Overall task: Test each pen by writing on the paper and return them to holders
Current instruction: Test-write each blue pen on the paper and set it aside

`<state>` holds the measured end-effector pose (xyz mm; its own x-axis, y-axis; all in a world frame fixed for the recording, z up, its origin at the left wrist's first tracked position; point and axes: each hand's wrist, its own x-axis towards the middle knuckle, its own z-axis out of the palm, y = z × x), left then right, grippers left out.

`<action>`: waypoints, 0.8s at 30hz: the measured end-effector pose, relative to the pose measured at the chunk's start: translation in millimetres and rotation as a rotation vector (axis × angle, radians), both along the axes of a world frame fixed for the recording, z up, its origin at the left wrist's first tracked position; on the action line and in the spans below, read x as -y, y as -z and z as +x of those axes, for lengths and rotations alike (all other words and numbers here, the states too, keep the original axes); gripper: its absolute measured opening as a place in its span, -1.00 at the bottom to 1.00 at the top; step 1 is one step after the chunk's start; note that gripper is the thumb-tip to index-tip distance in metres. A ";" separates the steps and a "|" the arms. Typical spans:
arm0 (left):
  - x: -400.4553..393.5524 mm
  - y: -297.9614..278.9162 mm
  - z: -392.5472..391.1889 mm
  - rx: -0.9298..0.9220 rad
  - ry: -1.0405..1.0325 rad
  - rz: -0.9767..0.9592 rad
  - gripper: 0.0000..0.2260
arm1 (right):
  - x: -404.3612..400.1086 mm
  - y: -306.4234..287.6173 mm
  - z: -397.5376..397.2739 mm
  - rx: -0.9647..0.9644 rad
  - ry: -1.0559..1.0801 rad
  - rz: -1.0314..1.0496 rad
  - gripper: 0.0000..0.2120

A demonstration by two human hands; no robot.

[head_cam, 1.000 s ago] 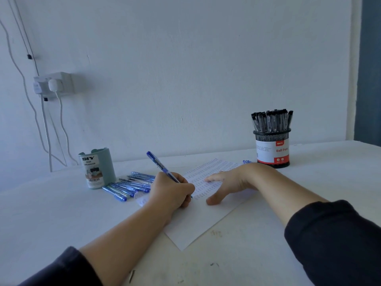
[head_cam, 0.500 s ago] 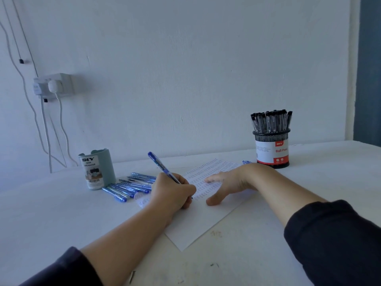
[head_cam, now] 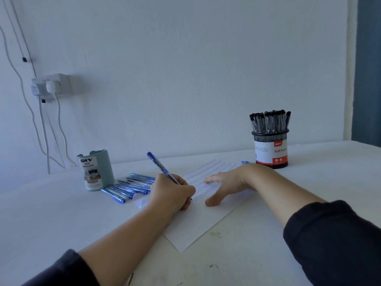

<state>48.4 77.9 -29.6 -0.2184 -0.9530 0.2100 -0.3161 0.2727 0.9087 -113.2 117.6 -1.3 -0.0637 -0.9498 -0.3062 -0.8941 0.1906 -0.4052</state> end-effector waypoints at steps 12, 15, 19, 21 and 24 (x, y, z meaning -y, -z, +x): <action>-1.7 0.0 -1.1 0.018 -0.005 -0.020 -0.97 | -0.1 0.4 -0.1 0.004 0.000 0.000 -0.20; -1.5 -0.2 -1.6 0.016 -0.010 -0.014 -0.97 | -1.0 -0.3 0.6 0.003 -0.006 -0.003 -0.21; -2.3 -0.2 -1.6 0.016 -0.011 -0.028 -0.95 | -2.3 -0.5 0.6 -0.002 -0.008 -0.004 -0.21; -2.6 -0.1 -1.5 0.014 -0.006 -0.037 -0.95 | -2.8 -0.8 0.7 -0.003 -0.009 -0.004 -0.21; -3.6 -0.2 -1.9 0.033 0.005 -0.053 -0.96 | -2.7 -0.4 0.5 -0.007 -0.009 -0.008 -0.21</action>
<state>46.5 81.5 -29.4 -0.2311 -0.9397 0.2522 -0.3445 0.3215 0.8820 -112.7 120.3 -0.9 -0.0569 -0.9527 -0.2986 -0.8985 0.1793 -0.4007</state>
